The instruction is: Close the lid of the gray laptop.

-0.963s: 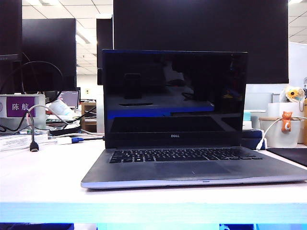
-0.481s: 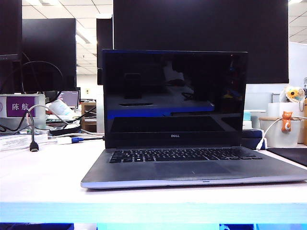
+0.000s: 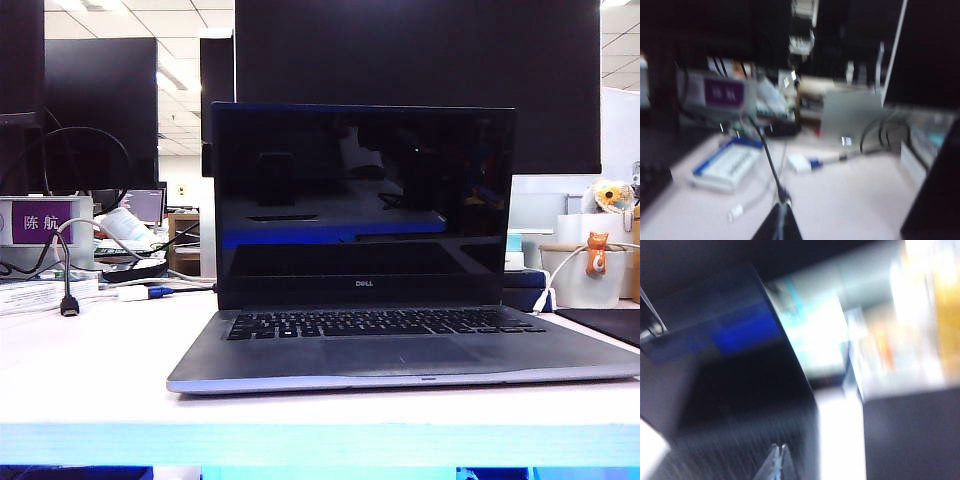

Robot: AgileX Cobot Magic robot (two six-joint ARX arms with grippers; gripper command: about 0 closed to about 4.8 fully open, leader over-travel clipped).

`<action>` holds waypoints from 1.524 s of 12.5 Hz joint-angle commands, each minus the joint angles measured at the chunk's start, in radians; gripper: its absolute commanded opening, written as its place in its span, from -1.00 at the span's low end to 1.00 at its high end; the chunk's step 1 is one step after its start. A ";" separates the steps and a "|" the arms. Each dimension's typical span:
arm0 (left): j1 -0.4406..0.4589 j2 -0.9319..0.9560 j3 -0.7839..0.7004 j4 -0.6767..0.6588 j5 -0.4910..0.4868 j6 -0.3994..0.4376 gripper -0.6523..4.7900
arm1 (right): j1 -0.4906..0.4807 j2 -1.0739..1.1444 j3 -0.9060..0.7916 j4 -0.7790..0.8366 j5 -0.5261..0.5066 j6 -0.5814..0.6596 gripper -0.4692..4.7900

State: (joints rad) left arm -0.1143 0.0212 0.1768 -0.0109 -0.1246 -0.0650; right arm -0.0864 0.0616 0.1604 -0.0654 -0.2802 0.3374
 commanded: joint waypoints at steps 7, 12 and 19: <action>0.001 0.688 0.549 0.018 0.159 0.194 -0.78 | -0.001 0.493 0.412 -0.082 -0.102 -0.080 -0.84; 0.000 0.924 0.808 -0.081 0.276 0.273 -0.78 | -0.001 0.760 0.702 -0.375 -0.201 -0.255 -0.84; -0.026 1.318 1.189 -0.309 0.476 0.294 -0.78 | 0.001 0.899 0.903 -0.418 -0.334 -0.260 -0.84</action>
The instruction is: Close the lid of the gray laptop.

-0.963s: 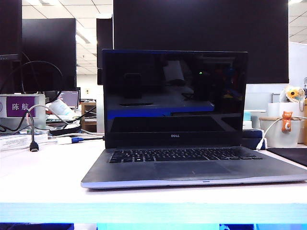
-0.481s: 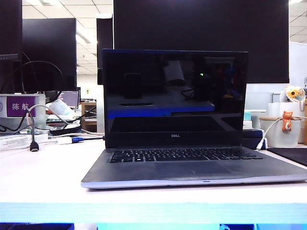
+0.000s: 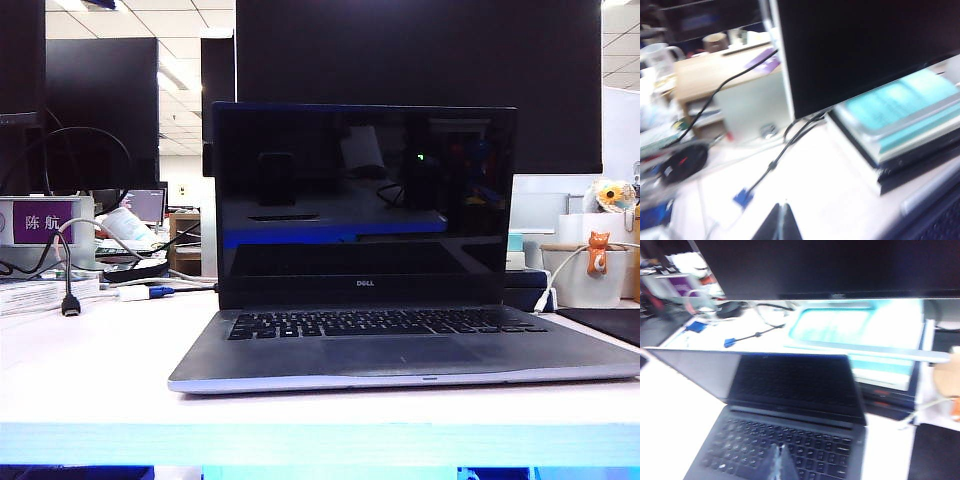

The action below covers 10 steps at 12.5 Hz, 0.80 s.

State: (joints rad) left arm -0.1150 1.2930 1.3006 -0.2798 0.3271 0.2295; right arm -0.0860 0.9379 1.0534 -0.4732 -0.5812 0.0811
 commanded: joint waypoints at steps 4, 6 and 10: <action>-0.176 0.163 0.180 -0.128 -0.041 0.024 -0.78 | 0.002 0.085 0.010 -0.032 -0.076 -0.003 -0.84; -0.256 0.219 0.223 -0.153 -0.145 -0.003 -0.78 | 0.002 0.086 0.010 -0.027 -0.076 -0.003 -0.84; -0.352 0.338 0.289 -0.239 -0.233 -0.046 -0.78 | 0.002 0.086 0.010 -0.027 -0.097 -0.004 -0.84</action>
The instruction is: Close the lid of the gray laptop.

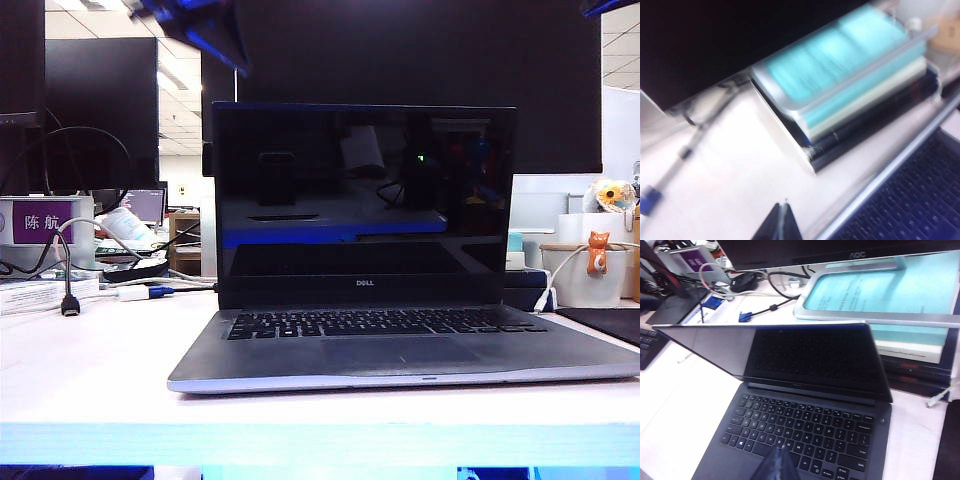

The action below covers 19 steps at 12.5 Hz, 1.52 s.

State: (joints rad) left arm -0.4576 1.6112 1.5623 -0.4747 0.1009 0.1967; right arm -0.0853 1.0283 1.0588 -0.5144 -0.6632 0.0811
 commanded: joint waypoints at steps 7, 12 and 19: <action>-0.006 0.059 0.156 -0.289 0.062 0.043 -0.78 | 0.001 -0.004 0.004 0.017 -0.040 -0.010 -0.84; -0.007 0.174 0.157 -0.330 0.060 0.114 -0.78 | 0.001 -0.005 0.004 0.009 -0.076 -0.010 -0.84; 0.034 0.148 0.416 -0.442 0.335 0.163 -0.78 | -0.001 0.018 0.002 0.019 -0.071 -0.031 -0.84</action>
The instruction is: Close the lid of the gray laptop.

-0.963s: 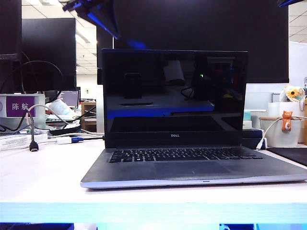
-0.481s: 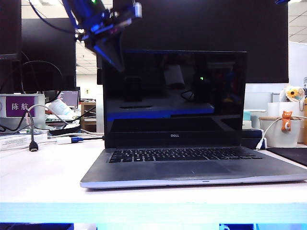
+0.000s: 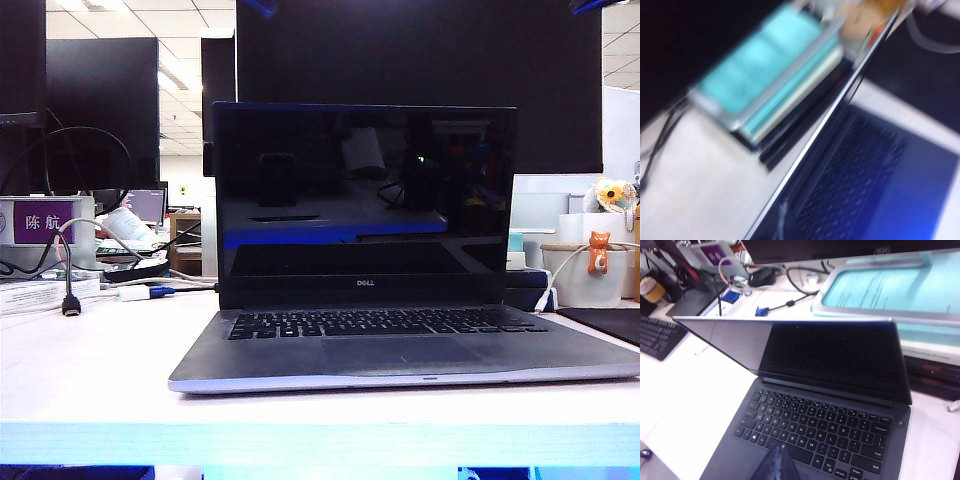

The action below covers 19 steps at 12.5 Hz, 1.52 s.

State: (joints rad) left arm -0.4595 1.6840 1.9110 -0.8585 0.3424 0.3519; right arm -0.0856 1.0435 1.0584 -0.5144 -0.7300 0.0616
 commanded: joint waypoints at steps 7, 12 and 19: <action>0.059 0.278 0.280 -0.142 -0.028 0.046 -0.78 | 0.000 0.004 0.002 0.025 -0.006 -0.014 -0.84; 0.044 0.319 0.280 -0.274 -0.052 0.033 -0.78 | 0.000 0.004 0.002 0.016 -0.009 -0.014 -0.84; -0.083 0.342 0.280 -0.388 -0.053 0.026 -0.78 | 0.000 0.004 0.002 -0.020 -0.009 -0.030 -0.84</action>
State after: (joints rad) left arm -0.5255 2.0266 2.1925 -1.2060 0.2764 0.3874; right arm -0.0853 1.0508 1.0561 -0.5301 -0.7307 0.0467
